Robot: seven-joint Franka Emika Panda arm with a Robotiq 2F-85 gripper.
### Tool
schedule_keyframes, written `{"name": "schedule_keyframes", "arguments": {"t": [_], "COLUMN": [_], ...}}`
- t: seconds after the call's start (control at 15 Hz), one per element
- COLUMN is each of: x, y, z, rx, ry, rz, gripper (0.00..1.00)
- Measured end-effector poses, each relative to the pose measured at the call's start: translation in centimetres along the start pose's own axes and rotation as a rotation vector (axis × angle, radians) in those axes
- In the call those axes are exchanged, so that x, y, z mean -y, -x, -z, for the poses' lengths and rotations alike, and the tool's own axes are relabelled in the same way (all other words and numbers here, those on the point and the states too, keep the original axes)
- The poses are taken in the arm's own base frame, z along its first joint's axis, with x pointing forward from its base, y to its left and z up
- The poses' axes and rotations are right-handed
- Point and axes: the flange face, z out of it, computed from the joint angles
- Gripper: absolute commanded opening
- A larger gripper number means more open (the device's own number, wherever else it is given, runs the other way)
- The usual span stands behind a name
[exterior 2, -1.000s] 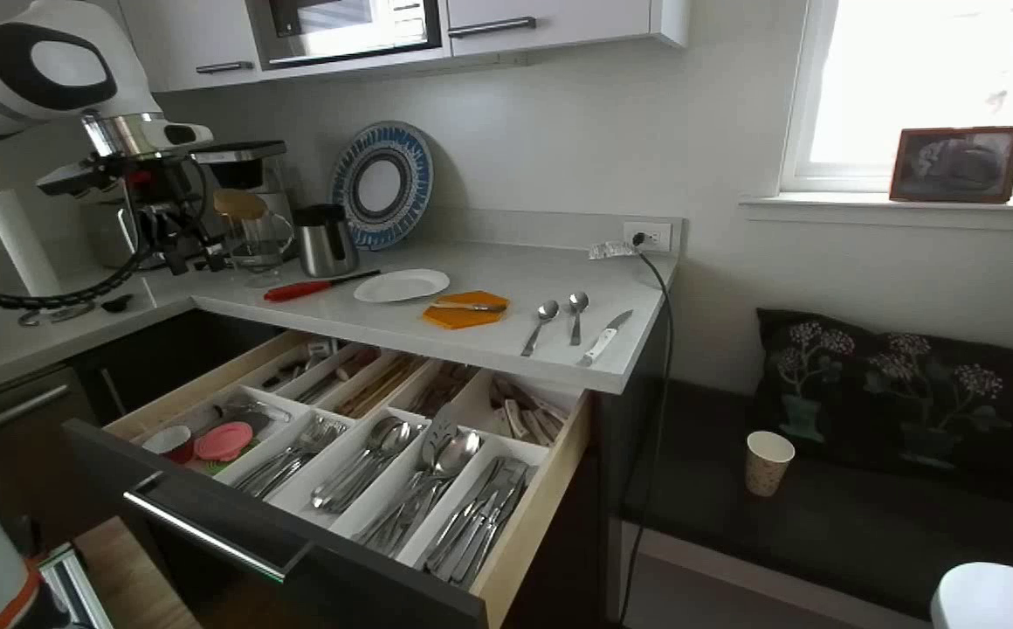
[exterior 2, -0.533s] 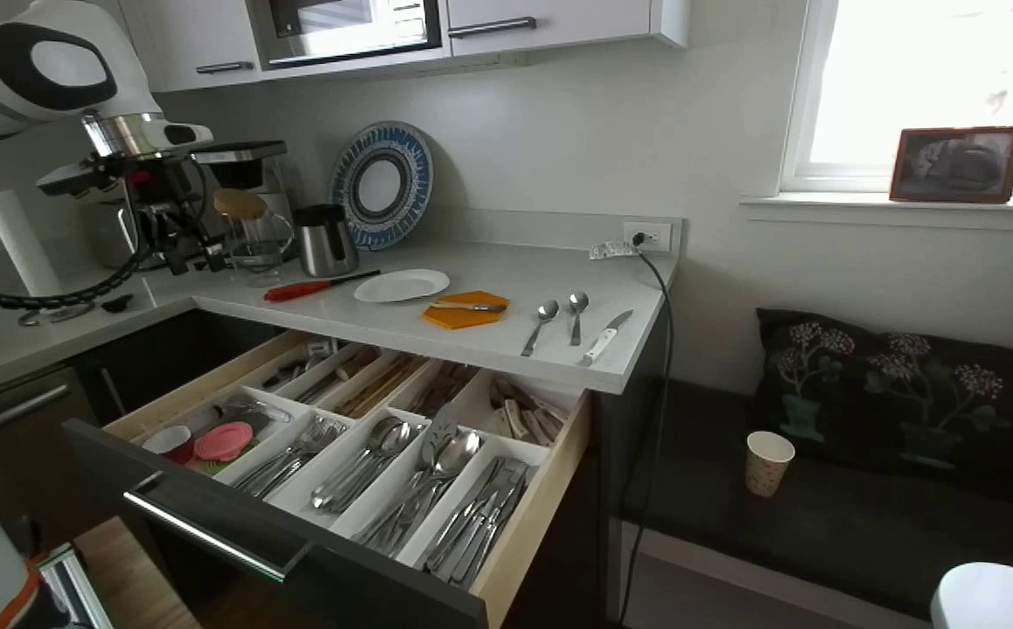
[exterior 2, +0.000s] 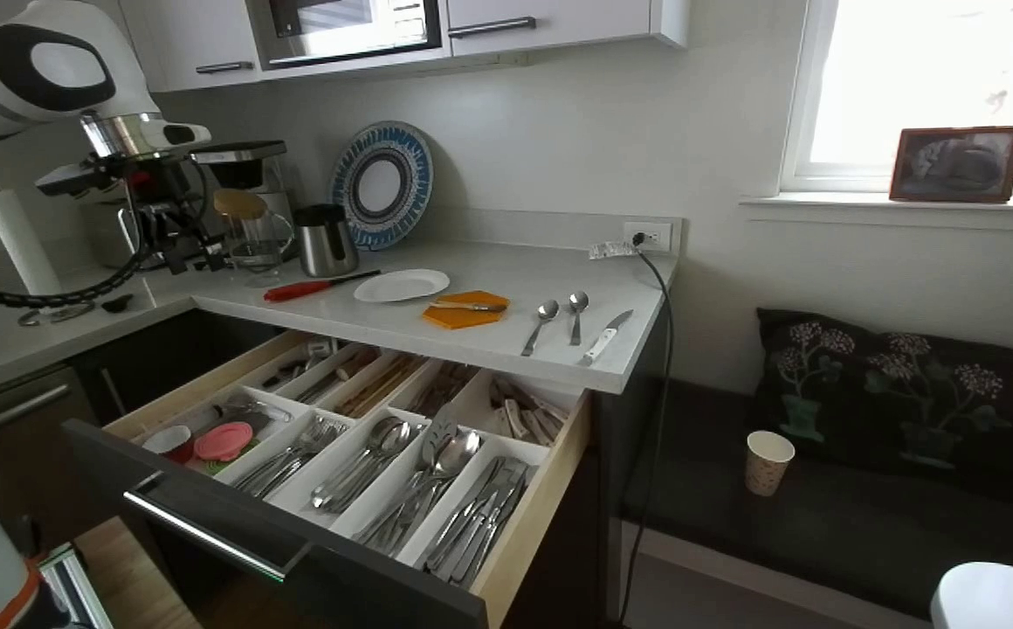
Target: Remove one silver piping nozzle from the open drawer and put it on the white plate.
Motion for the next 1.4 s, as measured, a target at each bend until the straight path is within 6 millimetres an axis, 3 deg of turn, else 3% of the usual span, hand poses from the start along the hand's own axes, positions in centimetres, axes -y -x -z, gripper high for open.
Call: {"name": "schedule_keyframes", "arguments": {"t": [0.33, 0.6, 1.0, 1.4], "x": [6.2, 10.7, 12.0, 12.7], "y": [-0.9, -1.3, -2.1, -2.2], "z": [-1.3, -5.3, -12.2, -18.1], "rx": [-0.069, -0.073, -0.14, -0.262], "ry": [-0.075, -0.117, -0.176, -0.198], "rz": [0.078, 0.096, 0.038, 0.115], "gripper": [1.0, 1.0, 1.0, 1.0]}}
